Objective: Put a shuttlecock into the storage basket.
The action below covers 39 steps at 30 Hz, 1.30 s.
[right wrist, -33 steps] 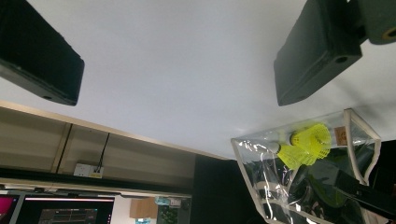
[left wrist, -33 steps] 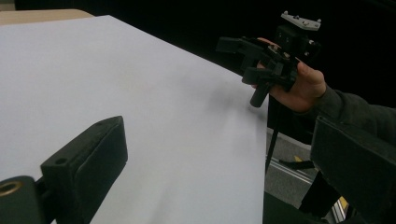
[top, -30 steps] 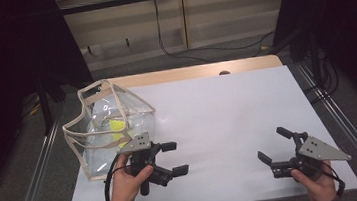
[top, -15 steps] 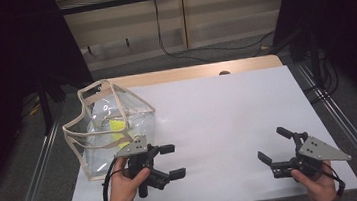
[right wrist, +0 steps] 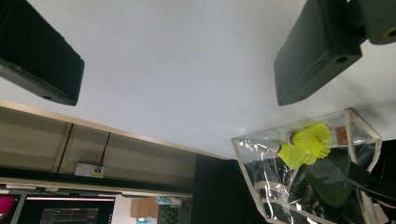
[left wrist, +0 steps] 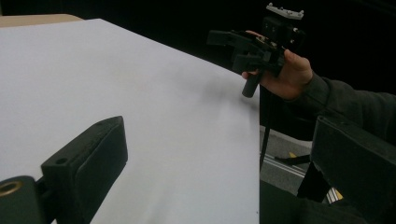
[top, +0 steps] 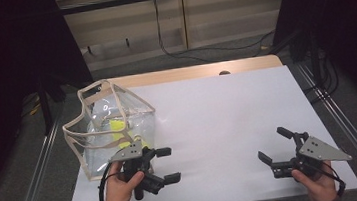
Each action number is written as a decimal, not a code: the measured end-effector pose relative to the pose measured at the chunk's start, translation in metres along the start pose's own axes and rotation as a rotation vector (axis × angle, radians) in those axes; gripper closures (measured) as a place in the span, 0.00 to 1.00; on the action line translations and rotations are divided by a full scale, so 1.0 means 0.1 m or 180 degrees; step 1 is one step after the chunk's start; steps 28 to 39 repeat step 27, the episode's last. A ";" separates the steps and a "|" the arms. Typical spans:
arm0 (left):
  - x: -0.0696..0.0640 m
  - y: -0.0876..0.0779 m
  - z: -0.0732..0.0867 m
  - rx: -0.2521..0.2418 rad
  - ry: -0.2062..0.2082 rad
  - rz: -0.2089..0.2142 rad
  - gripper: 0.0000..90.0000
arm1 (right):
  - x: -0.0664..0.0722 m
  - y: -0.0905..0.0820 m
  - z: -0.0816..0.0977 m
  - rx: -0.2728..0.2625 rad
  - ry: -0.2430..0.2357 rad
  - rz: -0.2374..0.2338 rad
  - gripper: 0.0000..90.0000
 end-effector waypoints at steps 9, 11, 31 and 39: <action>-0.02 -0.03 0.04 -0.0002 0.0036 0.0069 0.05 | 0.00 0.00 0.00 -0.0004 0.0006 -0.0008 0.02; -0.02 -0.04 0.05 -0.0001 0.0047 0.0088 0.05 | 0.00 0.00 0.00 -0.0005 0.0007 -0.0008 0.02; -0.04 -0.06 0.11 0.0012 0.0095 0.0116 0.05 | 0.00 0.01 0.00 -0.0004 -0.0004 -0.0012 0.02; -0.04 -0.06 0.11 0.0012 0.0095 0.0116 0.05 | 0.00 0.01 0.00 -0.0004 -0.0004 -0.0012 0.02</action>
Point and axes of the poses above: each handheld gripper's, and its own axes: y roughly forward along the jaws, z roughly out of its underside, x roughly to its left, the point moved 6 cm from there along y, roughly forward along the jaws, and after that the axes turned 6 degrees about z, right-handed, at the moved point
